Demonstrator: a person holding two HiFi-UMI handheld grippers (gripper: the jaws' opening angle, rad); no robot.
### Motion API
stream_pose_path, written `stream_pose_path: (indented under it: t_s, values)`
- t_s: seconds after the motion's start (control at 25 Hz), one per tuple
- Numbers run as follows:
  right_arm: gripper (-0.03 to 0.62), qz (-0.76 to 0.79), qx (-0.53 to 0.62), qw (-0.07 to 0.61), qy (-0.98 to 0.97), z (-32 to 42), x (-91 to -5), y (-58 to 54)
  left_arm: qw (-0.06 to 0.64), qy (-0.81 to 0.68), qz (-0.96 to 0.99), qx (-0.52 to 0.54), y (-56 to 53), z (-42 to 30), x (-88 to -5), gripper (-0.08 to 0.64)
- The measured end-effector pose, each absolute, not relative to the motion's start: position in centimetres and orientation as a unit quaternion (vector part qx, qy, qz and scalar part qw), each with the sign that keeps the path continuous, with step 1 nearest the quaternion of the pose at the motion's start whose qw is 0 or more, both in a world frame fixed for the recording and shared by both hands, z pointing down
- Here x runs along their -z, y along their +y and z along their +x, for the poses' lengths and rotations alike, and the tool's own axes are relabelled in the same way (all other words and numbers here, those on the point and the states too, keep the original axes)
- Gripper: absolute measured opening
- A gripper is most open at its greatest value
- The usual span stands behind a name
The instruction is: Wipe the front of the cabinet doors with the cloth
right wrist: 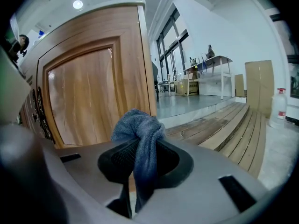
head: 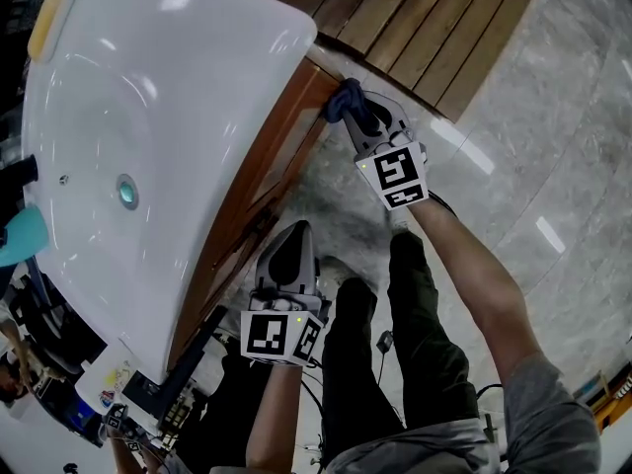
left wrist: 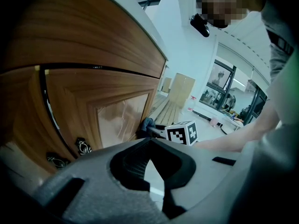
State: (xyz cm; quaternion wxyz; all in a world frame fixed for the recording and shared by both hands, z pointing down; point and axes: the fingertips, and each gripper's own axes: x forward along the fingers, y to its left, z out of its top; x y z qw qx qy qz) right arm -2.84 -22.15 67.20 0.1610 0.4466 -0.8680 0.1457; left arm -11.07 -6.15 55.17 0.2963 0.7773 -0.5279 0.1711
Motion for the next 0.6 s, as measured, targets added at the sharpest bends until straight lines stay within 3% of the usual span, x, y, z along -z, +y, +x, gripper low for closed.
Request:
stream_pose_path:
  t_s: [0.6]
  values:
    - [0.074, 0.434, -0.147, 0.17, -0.873, -4.7, -68.6, -20.5, 0.293, -0.536, 0.774, -0.168, -5.3, -12.2, -55.2, 0.008]
